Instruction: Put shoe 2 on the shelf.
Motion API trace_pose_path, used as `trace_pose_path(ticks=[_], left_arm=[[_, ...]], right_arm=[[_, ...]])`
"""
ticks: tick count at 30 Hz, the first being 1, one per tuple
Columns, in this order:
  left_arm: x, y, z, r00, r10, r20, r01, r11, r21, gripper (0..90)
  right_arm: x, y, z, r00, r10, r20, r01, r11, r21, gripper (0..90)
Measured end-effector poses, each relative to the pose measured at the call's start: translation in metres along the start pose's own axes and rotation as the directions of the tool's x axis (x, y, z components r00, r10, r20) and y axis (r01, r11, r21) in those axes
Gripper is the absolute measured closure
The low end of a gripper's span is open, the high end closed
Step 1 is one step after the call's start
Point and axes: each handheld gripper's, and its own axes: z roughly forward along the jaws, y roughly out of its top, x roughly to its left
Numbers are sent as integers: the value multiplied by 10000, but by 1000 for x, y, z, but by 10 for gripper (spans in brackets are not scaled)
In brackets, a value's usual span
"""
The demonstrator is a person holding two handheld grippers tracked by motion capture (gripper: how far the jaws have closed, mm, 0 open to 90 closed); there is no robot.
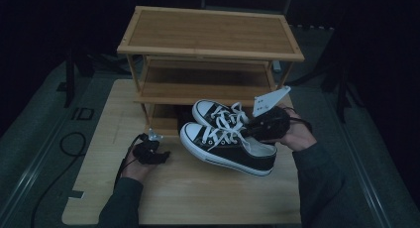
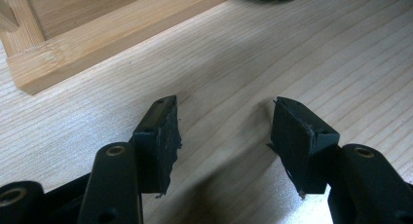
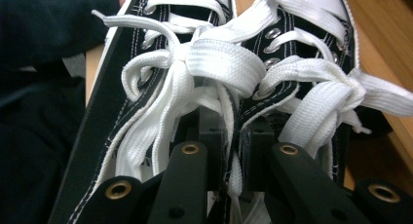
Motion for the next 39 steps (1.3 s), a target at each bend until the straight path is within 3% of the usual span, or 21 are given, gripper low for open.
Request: trace_pose_path(ticks=[11,20,29,36,39], left_arm=[[0,0,0,10000,3,-3,-3,10000,4,440],[0,0,0,10000,22,15,-22,10000,10,440],[0,0,0,10000,25,26,-25,10000,4,441],[1,0,0,10000,28,35,-28,10000,2,440],[1,0,0,10000,33,37,-33,10000,4,440]], right_arm=[[-10,10,-10,9982,271,530,-256,9993,-290,825],[-31,18,-12,9873,780,1381,-730,9965,-409,825],[-52,25,-5,9627,1357,2339,-1296,9907,-414,824],[-62,32,5,9344,1822,3060,-1737,9833,-549,823],[-64,37,10,9178,1929,3469,-1858,9811,-540,823]])
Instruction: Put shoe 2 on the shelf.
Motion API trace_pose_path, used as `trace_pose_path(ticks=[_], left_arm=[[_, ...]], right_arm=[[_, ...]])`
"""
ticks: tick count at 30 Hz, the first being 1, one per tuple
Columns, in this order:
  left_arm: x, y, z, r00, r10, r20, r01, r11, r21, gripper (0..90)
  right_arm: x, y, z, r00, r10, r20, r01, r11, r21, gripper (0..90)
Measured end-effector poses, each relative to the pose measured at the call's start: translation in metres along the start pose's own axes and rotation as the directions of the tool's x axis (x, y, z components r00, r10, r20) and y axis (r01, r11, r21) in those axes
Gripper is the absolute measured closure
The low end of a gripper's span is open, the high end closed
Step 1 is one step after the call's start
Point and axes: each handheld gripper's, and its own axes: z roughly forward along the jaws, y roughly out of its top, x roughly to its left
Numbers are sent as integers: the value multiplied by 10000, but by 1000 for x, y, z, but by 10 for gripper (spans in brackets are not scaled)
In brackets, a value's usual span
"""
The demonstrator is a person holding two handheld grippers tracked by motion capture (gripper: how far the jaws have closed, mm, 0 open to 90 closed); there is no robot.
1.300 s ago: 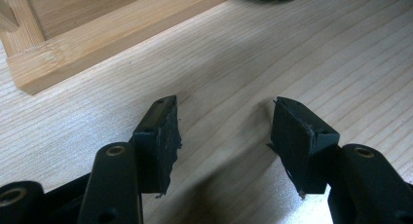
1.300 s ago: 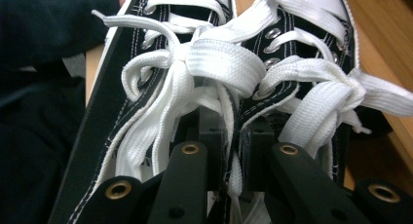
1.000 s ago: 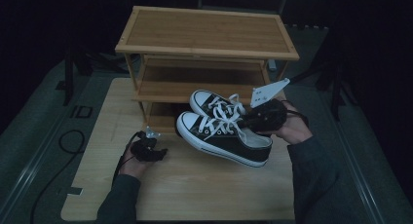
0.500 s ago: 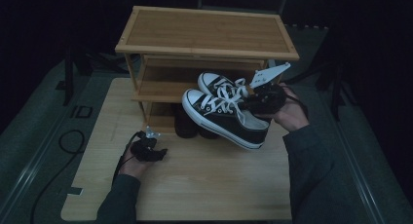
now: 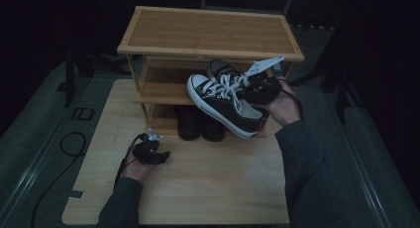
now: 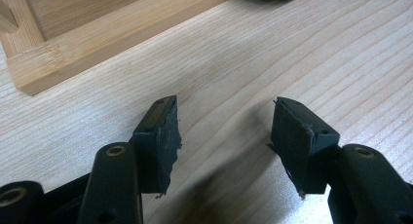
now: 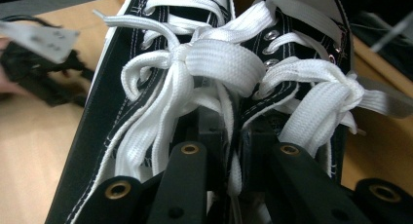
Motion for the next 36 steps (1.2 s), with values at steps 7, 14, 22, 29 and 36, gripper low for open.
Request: trace_pose_path(ticks=[7,14,22,29,36], left_arm=[[0,0,0,10000,14,11,-14,10000,7,440],[0,0,0,10000,17,10,-17,10000,23,440],[0,0,0,10000,18,17,-18,10000,23,440],[0,0,0,10000,-4,6,4,10000,28,440],[0,0,0,10000,-27,-27,27,10000,25,440]], right_arm=[[0,9,9,9957,180,910,-196,9997,175,823],[1,11,16,9883,266,1505,-333,9986,422,823],[4,12,28,9604,916,2631,-1026,9943,286,755],[-3,10,16,9722,165,2335,-235,9993,274,612],[-9,9,-6,9896,-548,1332,548,9985,33,639]])
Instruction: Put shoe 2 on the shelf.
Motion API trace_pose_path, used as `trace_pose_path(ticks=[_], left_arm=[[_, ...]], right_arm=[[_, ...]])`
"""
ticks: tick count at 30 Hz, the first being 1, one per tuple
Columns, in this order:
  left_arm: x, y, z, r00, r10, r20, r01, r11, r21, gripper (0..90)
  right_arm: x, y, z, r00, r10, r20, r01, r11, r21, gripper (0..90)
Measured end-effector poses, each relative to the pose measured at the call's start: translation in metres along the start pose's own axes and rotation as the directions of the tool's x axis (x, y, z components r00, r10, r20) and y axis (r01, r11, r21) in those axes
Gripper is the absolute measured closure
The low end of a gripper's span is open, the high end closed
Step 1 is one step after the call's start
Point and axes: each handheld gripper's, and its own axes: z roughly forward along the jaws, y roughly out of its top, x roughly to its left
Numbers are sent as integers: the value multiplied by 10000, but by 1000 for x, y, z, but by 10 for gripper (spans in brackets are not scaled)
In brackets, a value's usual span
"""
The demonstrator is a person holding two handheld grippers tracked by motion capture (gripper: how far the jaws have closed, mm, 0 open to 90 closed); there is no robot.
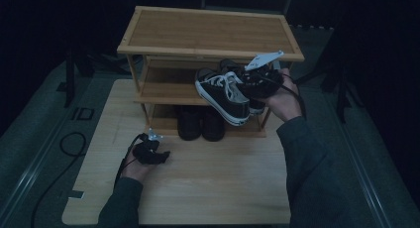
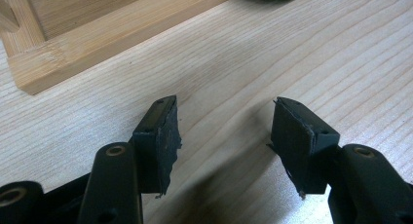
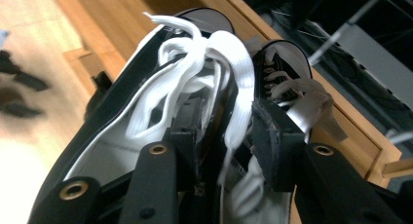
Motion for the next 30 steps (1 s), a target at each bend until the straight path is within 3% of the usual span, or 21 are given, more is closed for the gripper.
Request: trace_pose_path(ticks=[5,9,21,30], left_arm=[[-2,1,-1,10000,-11,-67,12,9999,146,483],[-7,6,-6,9992,311,-239,-302,9990,342,511],[-25,32,-42,9962,864,48,-860,9949,-519,551],[-21,49,-57,9962,691,538,-649,9949,-776,575]], right_arm=[[-2,-1,-5,9997,-35,-253,35,10000,7,638],[-2,-1,-7,9987,4,-503,-10,9999,-128,641],[2,-3,-8,9941,87,-1085,-93,9999,-46,638],[0,-3,-11,9844,342,-1723,-401,9987,-312,642]])
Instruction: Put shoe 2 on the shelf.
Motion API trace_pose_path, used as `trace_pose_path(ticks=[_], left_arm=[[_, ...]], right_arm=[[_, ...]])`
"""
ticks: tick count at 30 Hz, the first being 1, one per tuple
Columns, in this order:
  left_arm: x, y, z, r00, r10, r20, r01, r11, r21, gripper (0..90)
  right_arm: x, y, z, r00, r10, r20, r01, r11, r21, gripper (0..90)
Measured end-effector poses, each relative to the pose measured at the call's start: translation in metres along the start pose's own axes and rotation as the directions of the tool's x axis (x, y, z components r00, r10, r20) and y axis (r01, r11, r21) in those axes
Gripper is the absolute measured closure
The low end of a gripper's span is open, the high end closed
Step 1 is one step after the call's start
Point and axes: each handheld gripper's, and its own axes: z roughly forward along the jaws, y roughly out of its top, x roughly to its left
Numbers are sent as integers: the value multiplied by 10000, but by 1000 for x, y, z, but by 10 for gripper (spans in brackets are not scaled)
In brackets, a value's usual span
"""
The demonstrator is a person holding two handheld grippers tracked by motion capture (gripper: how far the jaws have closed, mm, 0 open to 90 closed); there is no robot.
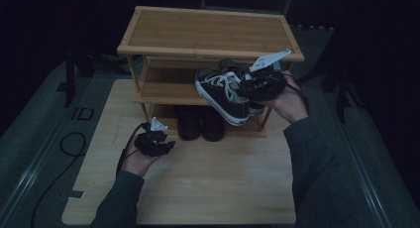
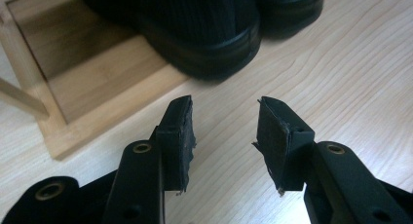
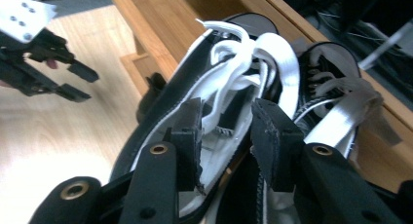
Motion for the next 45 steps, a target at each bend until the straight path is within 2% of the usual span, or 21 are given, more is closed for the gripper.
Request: trace_pose_path(ticks=[7,10,14,19,24,26,33,38,42,45], left_arm=[[-2,20,-11,9996,22,281,-10,9990,-436,589],[-3,29,-15,9989,176,425,-153,9985,-535,633],[-5,42,-21,9979,403,500,-374,9977,-572,645],[-4,60,-29,9969,430,660,-364,9945,-981,642],[-5,80,-36,9941,672,848,-553,9892,-1354,654],[-6,88,-38,9935,896,705,-793,9874,-1372,672],[-7,110,-32,9924,1105,538,-1027,9862,-1300,758],[-8,125,-28,9910,1221,543,-1135,9835,-1408,839],[-12,136,-24,9901,1335,423,-1260,9810,-1477,899],[-13,144,-19,9884,1496,244,-1448,9796,-1396,900]], right_arm=[[-1,-1,-6,9999,131,-98,-132,9999,-76,649],[1,-1,-8,9998,52,-208,-55,9999,-139,651],[4,-2,-9,9998,1,-208,-3,10000,-88,655],[4,-5,-10,9997,-6,-256,3,9999,-119,654],[4,-9,-12,9997,62,-233,-65,9999,-124,654],[4,-10,-14,9999,25,-169,-27,9999,-136,660],[-1,-18,-22,9998,128,143,-123,9994,-315,714],[-3,-24,-27,9995,130,275,-119,9990,-424,869],[-2,-28,-28,9996,69,277,-59,9994,-346,889],[-1,-31,-29,9996,26,267,-17,9993,-364,886]])
